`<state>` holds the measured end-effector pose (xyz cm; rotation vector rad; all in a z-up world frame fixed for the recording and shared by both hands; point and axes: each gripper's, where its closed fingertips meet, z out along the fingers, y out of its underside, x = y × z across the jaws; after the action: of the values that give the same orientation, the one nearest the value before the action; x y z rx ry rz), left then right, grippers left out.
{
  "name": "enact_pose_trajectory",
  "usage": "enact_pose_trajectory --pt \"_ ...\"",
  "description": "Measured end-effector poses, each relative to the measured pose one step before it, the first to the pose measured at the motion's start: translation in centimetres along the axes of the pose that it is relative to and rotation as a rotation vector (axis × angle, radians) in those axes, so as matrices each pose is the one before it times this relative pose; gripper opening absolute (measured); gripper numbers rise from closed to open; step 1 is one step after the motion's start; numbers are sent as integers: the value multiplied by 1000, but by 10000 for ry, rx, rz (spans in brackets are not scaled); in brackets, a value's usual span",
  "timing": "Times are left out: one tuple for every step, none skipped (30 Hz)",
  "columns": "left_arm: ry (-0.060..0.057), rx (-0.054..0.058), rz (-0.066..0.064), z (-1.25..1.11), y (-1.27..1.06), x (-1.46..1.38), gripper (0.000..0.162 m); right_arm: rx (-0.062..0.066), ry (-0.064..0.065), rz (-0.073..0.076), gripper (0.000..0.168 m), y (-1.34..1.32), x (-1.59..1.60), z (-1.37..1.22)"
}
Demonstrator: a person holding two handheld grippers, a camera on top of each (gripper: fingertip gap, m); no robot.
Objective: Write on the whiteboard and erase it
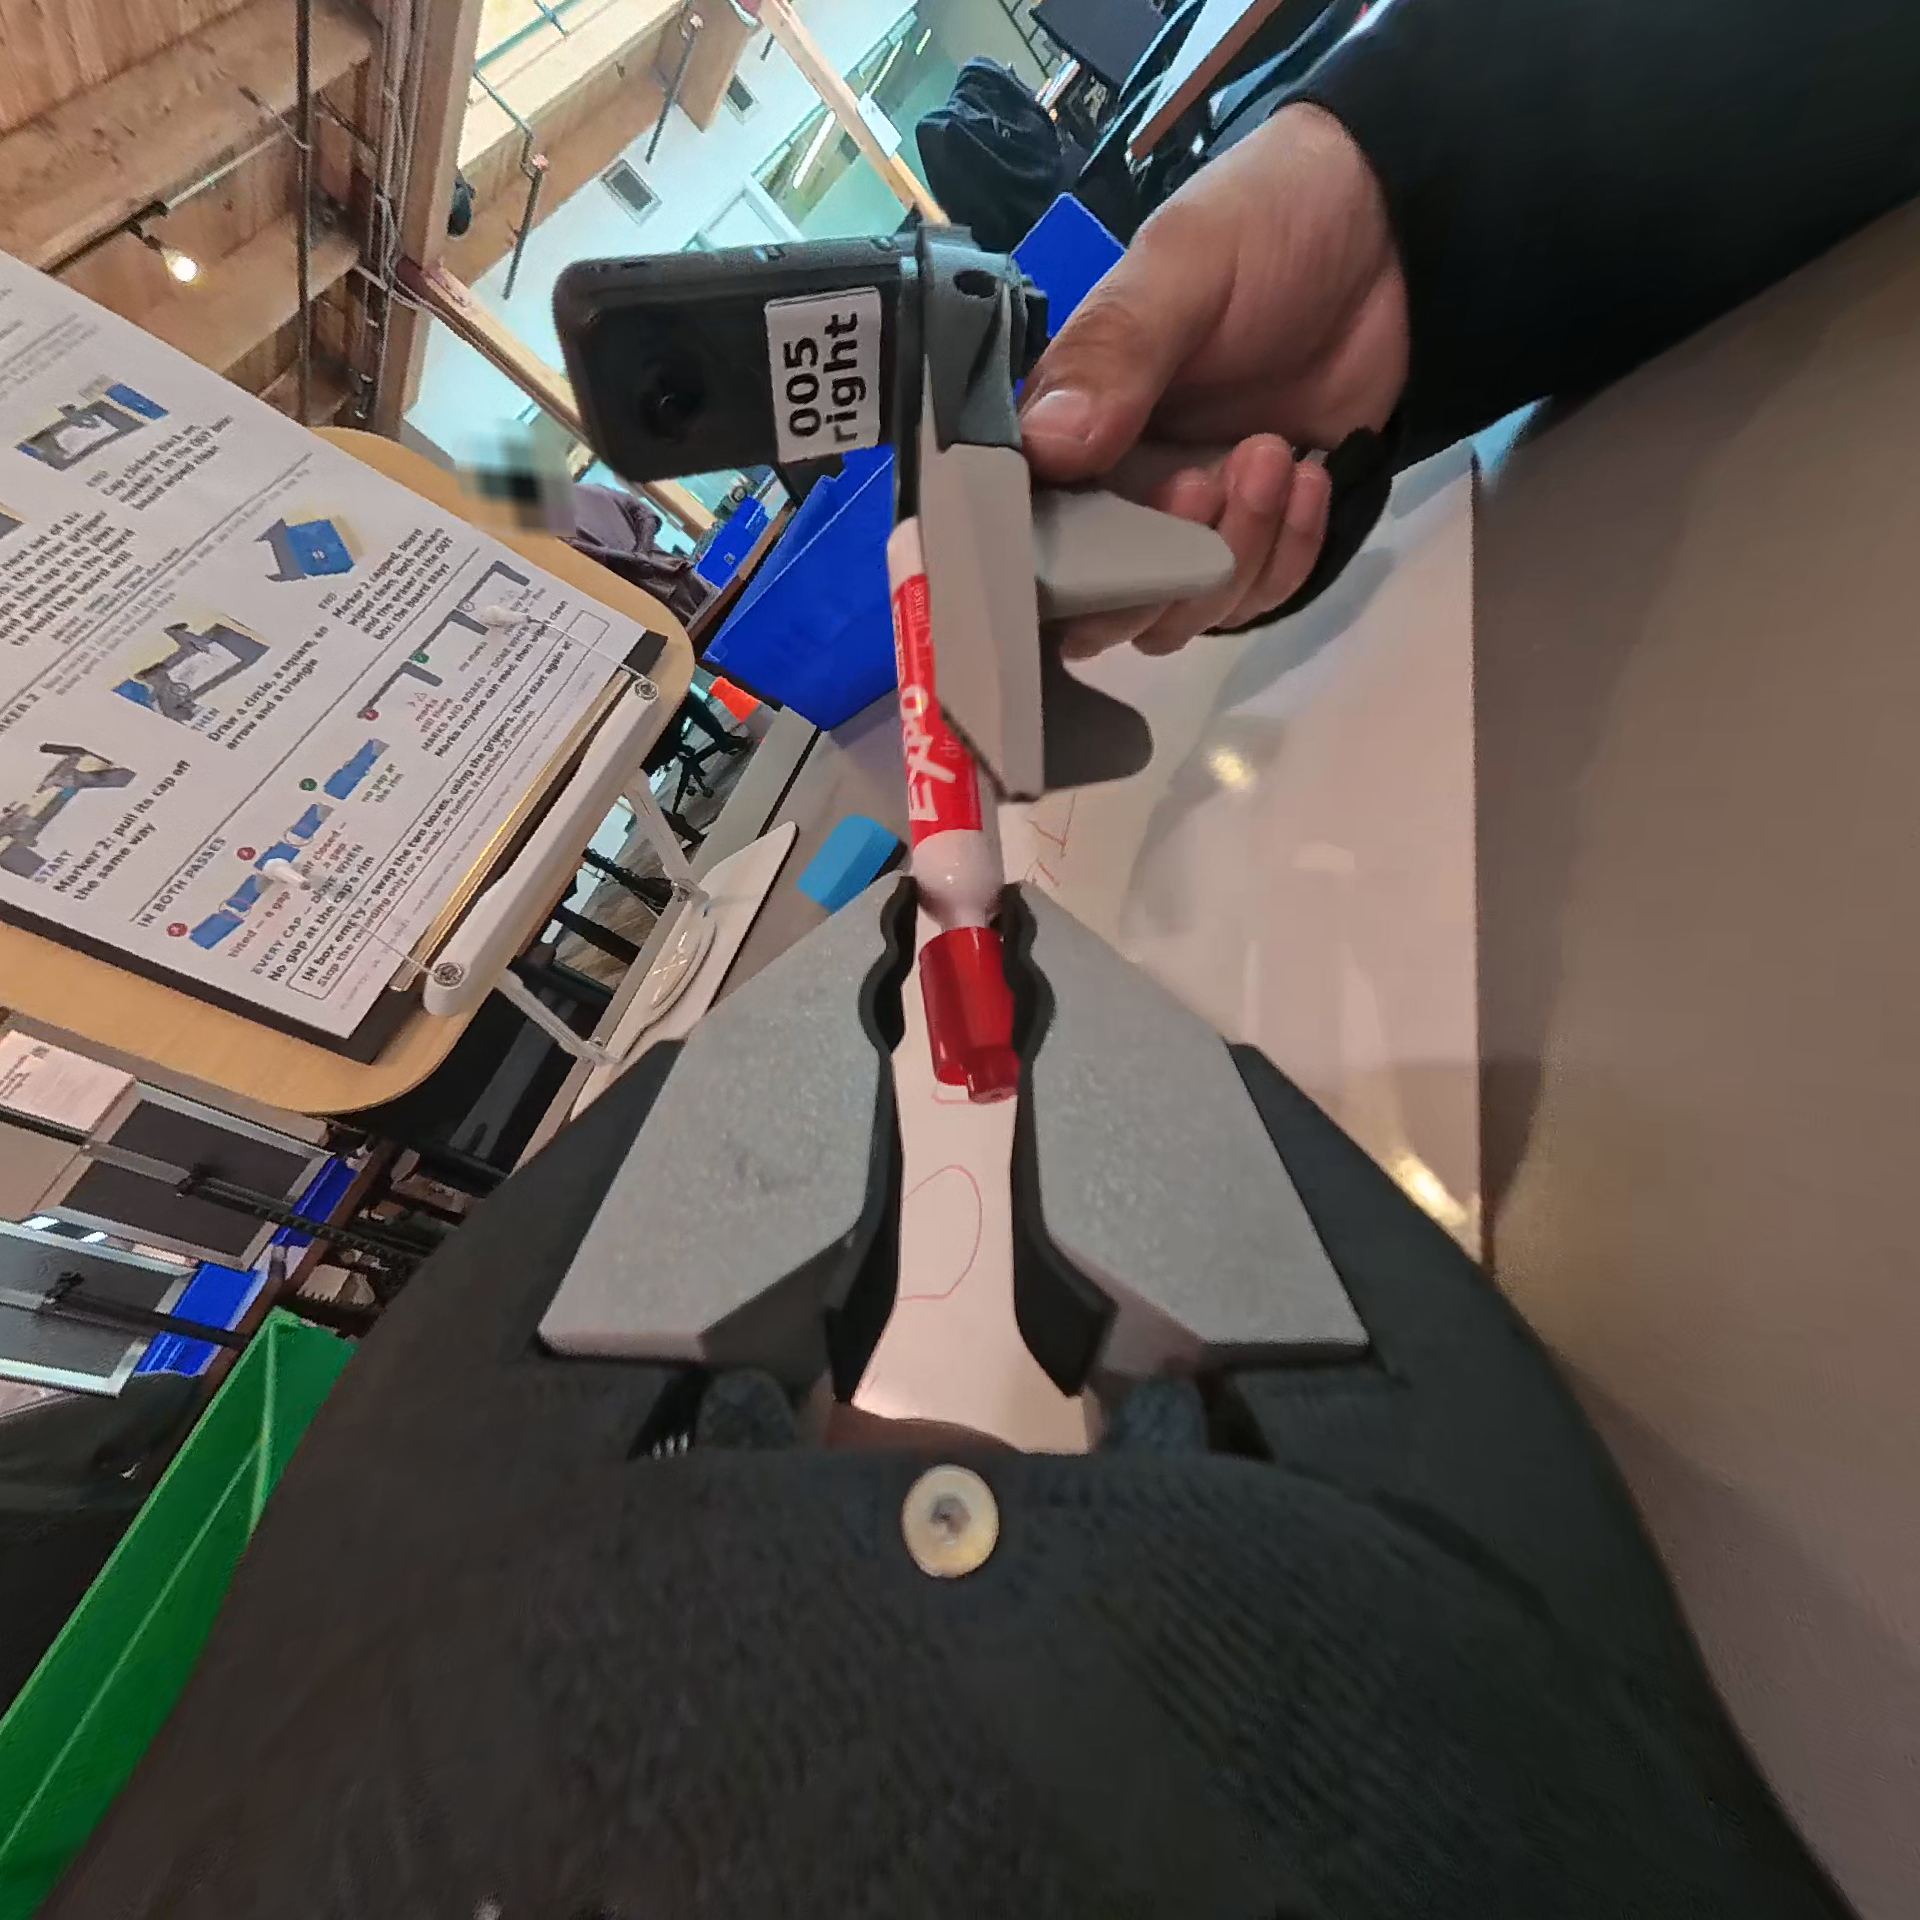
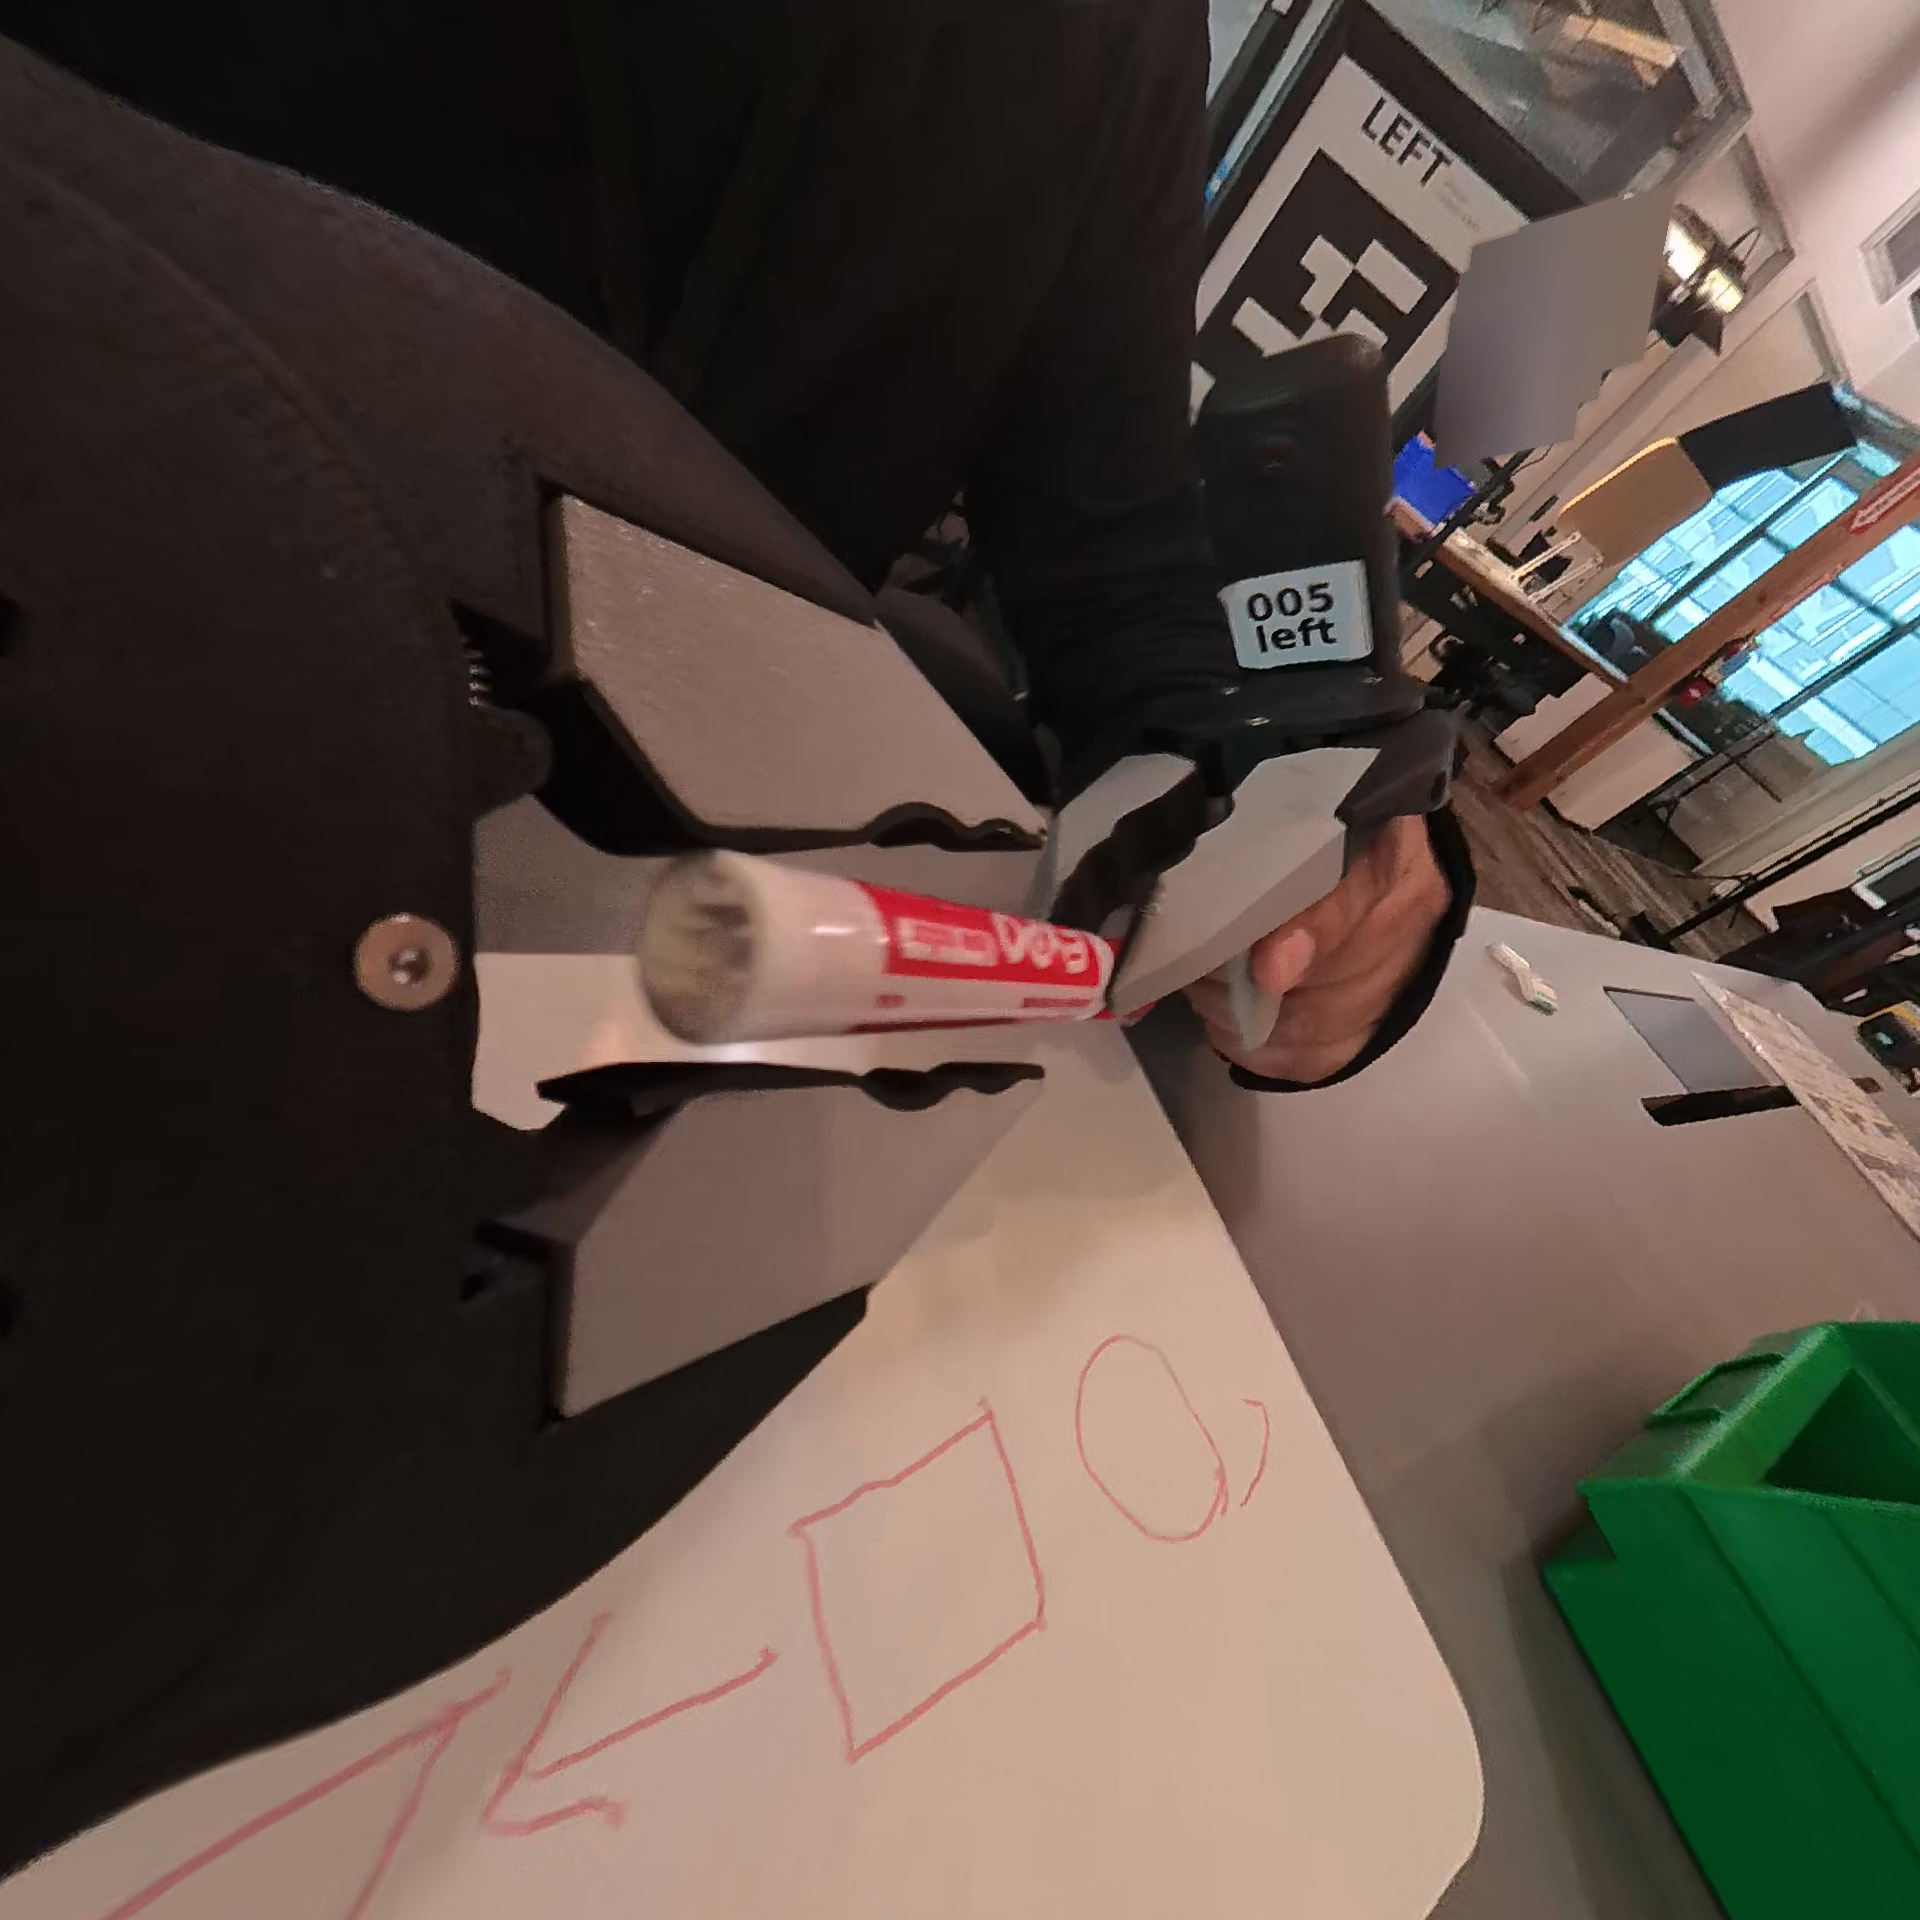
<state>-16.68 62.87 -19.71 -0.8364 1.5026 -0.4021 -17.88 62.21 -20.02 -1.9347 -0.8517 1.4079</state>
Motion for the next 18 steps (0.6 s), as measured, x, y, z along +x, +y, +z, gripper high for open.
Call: enact_pose_trajectory --pt "82 -22 -48 -116 152 -10 14 -159 239 -50 39 367 441 -514" --pt "178 -54 -39 -62 242 171 15 -134 252 -79 39 340 470 -634" --pt "156 -99 51 -22 279 187 15 0 148 -65 39 161 313 -695" --pt "146 -120 117 27 247 200 15 7 -79 -6 38 163 -5 -675" --pt "194 -116 110 69 191 264 15 -83 -90 35 39 297 -29 -615" --pt "208 -129 143 92 205 280 15 -137 126 -55 39 388 267 -574" --pt "202 -167 208 120 252 262 15 -169 468 -170 40 426 693 -579" --pt "225 -204 221 123 288 249 15 -168 669 -318 41 369 853 -589" --pt "263 -227 221 84 323 240 15 -106 503 -394 41 247 493 -566" --pt "281 -252 237 40 335 177 15 -44 308 -355 41 71 127 -506" --pt "294 -254 242 -11 260 74 15 72 220 -352 41 -154 -62 -445" --pt "290 -237 264 -66 122 -56 15 209 90 -333 41 -378 -277 -320" --pt "288 -242 297 -108 14 -192 15 191 72 -244 41 -383 -267 -102" --pt "326 -238 324 -139 -79 -246 15 62 77 -250 41 -228 -252 145" --pt "356 -217 328 -159 -191 -303 15 42 10 -330 41 -192 -406 336" --pt "372 -199 325 -171 -271 -324 15 8 59 -339 40 -170 -375 484" --pt "395 -221 366 -187 -270 -312 15 -71 61 -333 39 -81 -365 534" --pt "385 -279 431 -182 -230 -296 15 -171 190 -313 38 48 -118 476"
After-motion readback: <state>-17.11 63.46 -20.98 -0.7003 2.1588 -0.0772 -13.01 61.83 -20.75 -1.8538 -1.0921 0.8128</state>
